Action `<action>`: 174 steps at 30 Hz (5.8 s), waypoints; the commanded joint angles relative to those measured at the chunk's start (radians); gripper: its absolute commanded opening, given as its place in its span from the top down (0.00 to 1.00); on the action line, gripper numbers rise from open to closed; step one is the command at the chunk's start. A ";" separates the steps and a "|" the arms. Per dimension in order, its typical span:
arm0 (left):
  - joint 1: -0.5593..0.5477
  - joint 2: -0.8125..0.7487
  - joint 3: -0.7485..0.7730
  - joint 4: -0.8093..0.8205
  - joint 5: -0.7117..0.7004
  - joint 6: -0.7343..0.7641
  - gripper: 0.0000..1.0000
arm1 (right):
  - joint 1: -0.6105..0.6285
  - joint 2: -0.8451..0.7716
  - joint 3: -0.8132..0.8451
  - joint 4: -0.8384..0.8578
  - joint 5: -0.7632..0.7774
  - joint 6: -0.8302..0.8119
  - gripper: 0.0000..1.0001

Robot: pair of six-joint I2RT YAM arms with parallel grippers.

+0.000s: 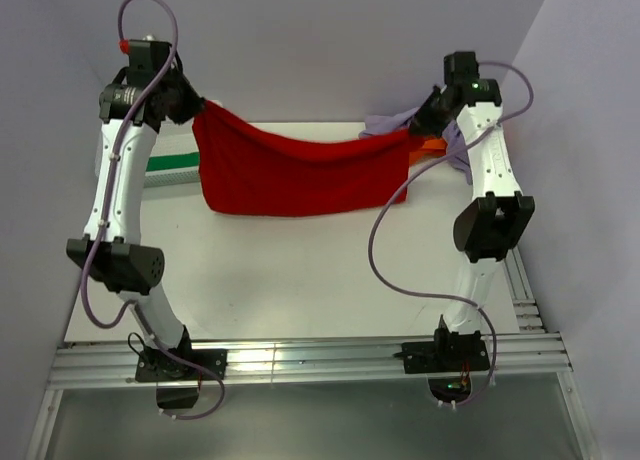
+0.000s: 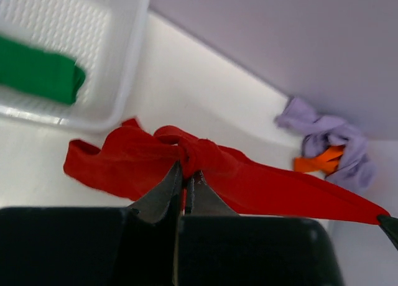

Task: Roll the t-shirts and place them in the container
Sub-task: Fold the tshirt

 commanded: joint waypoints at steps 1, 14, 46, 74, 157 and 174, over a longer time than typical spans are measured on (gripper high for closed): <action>0.049 0.045 0.211 0.086 0.102 -0.027 1.00 | -0.074 0.041 0.280 -0.027 -0.089 0.055 1.00; 0.068 -0.384 -0.616 0.376 0.246 -0.025 1.00 | -0.171 -0.445 -0.726 0.356 -0.143 -0.009 1.00; -0.101 -0.702 -1.481 0.146 0.093 -0.144 1.00 | -0.168 -0.691 -1.410 0.274 0.119 -0.077 1.00; -0.152 -0.403 -1.076 0.269 0.133 -0.052 0.24 | -0.036 -0.421 -0.996 0.308 0.286 -0.224 0.53; -0.093 0.415 -0.725 0.373 0.187 0.126 0.33 | 0.190 -0.238 -0.972 0.357 0.466 -0.255 0.57; -0.093 0.450 -0.725 0.375 0.187 0.130 0.33 | 0.236 -0.140 -0.984 0.338 0.547 -0.250 0.72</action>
